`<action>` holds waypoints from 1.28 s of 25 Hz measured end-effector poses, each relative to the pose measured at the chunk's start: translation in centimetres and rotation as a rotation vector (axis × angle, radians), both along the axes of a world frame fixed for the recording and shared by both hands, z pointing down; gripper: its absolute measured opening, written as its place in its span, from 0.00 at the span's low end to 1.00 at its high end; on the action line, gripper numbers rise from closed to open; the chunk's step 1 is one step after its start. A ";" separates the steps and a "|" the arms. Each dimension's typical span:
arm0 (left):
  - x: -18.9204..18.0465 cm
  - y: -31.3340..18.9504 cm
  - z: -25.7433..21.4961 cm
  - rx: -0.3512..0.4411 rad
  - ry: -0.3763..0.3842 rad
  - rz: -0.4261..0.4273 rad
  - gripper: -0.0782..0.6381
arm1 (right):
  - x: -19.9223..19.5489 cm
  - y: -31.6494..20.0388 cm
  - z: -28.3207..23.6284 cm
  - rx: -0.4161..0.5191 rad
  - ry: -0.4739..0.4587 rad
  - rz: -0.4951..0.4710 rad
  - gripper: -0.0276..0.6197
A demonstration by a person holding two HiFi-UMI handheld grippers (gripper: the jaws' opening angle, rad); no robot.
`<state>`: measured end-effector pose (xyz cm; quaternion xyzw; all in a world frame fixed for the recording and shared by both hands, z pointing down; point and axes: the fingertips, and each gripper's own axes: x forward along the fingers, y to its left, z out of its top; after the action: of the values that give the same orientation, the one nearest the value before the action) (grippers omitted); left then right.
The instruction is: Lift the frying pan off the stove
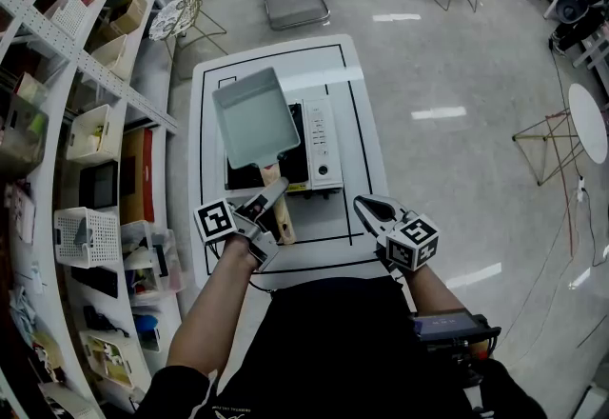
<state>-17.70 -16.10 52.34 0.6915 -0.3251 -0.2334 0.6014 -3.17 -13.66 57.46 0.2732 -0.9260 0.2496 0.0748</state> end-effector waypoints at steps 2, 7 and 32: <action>0.0 0.1 -0.3 -0.001 0.013 -0.002 0.27 | -0.1 0.0 -0.2 -0.001 -0.003 0.001 0.08; -0.2 0.3 -0.3 0.000 0.017 -0.006 0.27 | -0.3 0.0 -0.1 0.000 -0.001 -0.005 0.08; -5.5 3.0 -0.9 0.028 0.001 -0.119 0.27 | -3.2 1.5 -1.0 -0.002 0.005 -0.084 0.08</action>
<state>-23.17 -13.11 51.43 0.6793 -0.3621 -0.2735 0.5767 -6.38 -12.15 56.49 0.2345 -0.9362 0.2466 0.0878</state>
